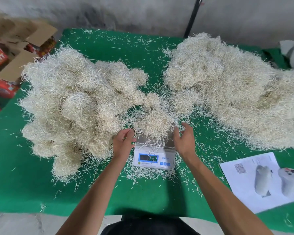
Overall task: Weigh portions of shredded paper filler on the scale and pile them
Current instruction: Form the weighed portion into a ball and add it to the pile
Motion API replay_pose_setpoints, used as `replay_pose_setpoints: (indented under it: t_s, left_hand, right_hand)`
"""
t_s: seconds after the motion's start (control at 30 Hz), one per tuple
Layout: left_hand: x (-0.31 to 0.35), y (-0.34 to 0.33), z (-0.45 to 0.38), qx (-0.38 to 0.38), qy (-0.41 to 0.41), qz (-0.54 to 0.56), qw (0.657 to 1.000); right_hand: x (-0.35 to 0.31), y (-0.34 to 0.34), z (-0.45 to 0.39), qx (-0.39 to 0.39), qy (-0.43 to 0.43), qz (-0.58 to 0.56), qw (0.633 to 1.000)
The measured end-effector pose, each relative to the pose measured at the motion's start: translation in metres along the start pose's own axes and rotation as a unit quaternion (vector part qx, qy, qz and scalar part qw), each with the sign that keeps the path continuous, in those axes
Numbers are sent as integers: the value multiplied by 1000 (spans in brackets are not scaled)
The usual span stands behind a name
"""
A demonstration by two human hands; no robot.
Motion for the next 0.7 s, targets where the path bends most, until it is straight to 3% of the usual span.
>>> replay_pose_setpoints:
  t_s: [0.17,0.33,0.47,0.57,0.63,0.7]
  left_hand:
    - [3,-1,-9,1,22,-3,1000]
    - [18,-24,-23,-46,181,73,980]
    - [34,-40,-31,-98,209,125,965]
    - [49,-42,-43,-38,187,107,976]
    - [57,-39,-53,30,169,57,983]
    - [68,-38,-60,10,124,14,992]
  right_hand:
    - [-49,-11,-31,5,35,25,999]
    - [-66,-47,-36,-136,21,115,984]
    - [-69,-61,-1,-223,68,-63,970]
    - [-76,-54,15,-272,100,-155,945]
    - [-81,-39,10,-259,69,-234,935]
    - [-89,-17,-3,-198,54,-299,932]
Point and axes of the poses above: each hand's wrist, its own z-axis away from the middle knuckle, its own y-axis out of the back of the hand, x = y × z, the point moved 1 cm from there along -z, towards the middle knuckle, and after that the axes turned 11 degrees about -y, right-handed, at the moved point
